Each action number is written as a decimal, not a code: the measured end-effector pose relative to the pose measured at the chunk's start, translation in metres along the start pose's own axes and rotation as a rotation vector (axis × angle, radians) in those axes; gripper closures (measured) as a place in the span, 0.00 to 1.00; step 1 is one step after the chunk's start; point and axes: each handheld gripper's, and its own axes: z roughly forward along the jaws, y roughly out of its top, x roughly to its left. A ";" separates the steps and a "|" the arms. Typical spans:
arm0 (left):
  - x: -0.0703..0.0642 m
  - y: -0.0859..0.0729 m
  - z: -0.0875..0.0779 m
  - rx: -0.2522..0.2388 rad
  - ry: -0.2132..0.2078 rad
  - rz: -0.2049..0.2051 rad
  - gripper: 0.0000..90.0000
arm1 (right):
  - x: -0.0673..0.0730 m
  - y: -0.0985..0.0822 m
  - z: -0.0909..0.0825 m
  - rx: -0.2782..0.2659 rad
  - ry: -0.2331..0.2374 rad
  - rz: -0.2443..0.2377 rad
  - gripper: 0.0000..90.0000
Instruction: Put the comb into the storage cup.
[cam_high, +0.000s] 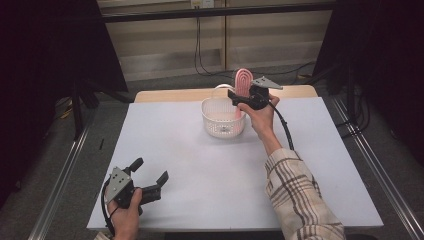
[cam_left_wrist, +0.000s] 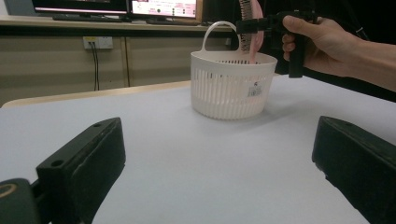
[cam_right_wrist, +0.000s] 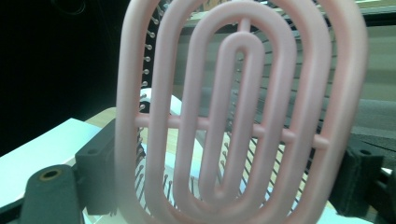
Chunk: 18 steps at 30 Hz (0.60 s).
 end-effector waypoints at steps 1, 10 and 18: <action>0.000 0.000 0.000 0.002 -0.001 0.000 0.03 | 0.000 0.000 0.000 -0.001 0.000 0.002 0.18; 0.000 0.000 0.000 0.001 -0.001 -0.001 0.03 | -0.003 0.000 0.002 0.006 -0.005 0.000 0.17; 0.000 0.000 0.000 -0.001 -0.004 -0.002 0.03 | -0.002 0.003 0.007 0.017 -0.010 -0.016 0.16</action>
